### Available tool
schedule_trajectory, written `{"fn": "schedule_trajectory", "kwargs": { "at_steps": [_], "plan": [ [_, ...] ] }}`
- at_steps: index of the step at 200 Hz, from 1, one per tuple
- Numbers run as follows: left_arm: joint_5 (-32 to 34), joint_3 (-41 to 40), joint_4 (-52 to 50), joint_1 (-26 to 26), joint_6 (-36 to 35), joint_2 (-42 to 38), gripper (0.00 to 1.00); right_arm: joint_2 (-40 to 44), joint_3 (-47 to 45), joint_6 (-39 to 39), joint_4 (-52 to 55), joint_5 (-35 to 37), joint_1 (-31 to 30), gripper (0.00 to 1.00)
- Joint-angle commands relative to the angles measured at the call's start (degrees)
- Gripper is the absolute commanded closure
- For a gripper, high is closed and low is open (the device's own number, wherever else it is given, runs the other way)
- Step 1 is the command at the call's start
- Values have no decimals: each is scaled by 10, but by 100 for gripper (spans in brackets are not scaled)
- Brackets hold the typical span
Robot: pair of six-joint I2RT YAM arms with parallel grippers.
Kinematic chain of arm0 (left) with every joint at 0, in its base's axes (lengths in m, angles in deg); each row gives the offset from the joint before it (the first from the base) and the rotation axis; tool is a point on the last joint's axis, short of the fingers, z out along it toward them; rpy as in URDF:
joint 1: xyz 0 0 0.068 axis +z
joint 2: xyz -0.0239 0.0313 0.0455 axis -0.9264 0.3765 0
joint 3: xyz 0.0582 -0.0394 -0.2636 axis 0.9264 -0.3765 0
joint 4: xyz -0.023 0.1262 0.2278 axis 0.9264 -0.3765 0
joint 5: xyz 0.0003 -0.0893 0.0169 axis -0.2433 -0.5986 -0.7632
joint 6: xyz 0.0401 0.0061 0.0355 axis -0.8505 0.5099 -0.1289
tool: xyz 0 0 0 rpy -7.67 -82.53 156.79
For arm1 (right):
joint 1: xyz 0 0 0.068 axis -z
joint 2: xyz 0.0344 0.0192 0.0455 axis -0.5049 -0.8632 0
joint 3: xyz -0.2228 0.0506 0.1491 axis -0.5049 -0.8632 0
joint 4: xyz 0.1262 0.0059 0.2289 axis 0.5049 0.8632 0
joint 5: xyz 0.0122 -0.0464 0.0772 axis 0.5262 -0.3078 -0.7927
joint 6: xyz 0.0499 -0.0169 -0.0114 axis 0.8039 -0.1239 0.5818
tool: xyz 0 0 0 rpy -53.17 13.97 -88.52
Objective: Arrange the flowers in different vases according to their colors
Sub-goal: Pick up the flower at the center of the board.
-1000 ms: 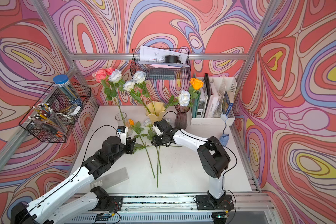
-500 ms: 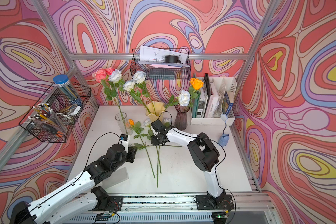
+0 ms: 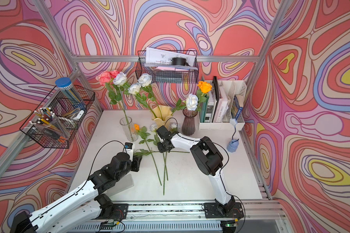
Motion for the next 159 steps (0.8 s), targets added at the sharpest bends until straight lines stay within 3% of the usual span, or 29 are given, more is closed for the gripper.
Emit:
{"fn": "schedule_trajectory", "kwargs": {
  "at_steps": [1, 34, 66, 123, 159],
  "plan": [
    [5, -5, 0, -4, -2, -7, 65, -18, 19, -2, 4, 13, 1, 73],
    [10, -12, -1, -4, -5, -14, 65, -6, 16, -1, 1, 7, 1, 90],
    [5, -23, 2, -4, -1, -19, 65, 20, 2, -8, -26, -9, 1, 97],
    [5, -54, 14, -4, 8, -42, 66, 70, -6, -33, -109, -78, -8, 100],
    [3, -67, 12, -4, 11, -58, 66, 124, -22, -46, -169, -80, -20, 100]
  ]
}}
